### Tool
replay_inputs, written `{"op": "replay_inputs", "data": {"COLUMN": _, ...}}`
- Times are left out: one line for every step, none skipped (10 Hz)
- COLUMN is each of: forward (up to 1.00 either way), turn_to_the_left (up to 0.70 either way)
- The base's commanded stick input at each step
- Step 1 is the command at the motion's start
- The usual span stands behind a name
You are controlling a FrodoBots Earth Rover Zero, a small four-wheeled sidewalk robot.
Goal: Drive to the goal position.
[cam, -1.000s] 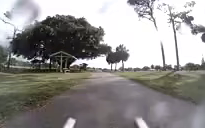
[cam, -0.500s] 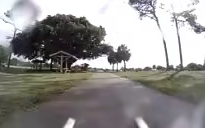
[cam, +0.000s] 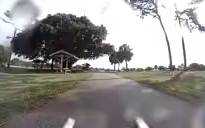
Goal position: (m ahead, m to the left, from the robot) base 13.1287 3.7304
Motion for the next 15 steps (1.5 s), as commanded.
{"op": "replay_inputs", "data": {"forward": 0.84, "turn_to_the_left": 0.06}}
{"op": "replay_inputs", "data": {"forward": 0.84, "turn_to_the_left": 0.06}}
{"op": "replay_inputs", "data": {"forward": 0.84, "turn_to_the_left": 0.06}}
{"op": "replay_inputs", "data": {"forward": 0.84, "turn_to_the_left": 0.06}}
{"op": "replay_inputs", "data": {"forward": 0.84, "turn_to_the_left": 0.06}}
{"op": "replay_inputs", "data": {"forward": 0.84, "turn_to_the_left": 0.06}}
{"op": "replay_inputs", "data": {"forward": 0.84, "turn_to_the_left": 0.06}}
{"op": "replay_inputs", "data": {"forward": 0.84, "turn_to_the_left": 0.06}}
{"op": "replay_inputs", "data": {"forward": 0.84, "turn_to_the_left": 0.06}}
{"op": "replay_inputs", "data": {"forward": 0.84, "turn_to_the_left": 0.06}}
{"op": "replay_inputs", "data": {"forward": 0.84, "turn_to_the_left": 0.06}}
{"op": "replay_inputs", "data": {"forward": 0.84, "turn_to_the_left": 0.06}}
{"op": "replay_inputs", "data": {"forward": 0.84, "turn_to_the_left": 0.06}}
{"op": "replay_inputs", "data": {"forward": 0.84, "turn_to_the_left": 0.06}}
{"op": "replay_inputs", "data": {"forward": 0.84, "turn_to_the_left": 0.06}}
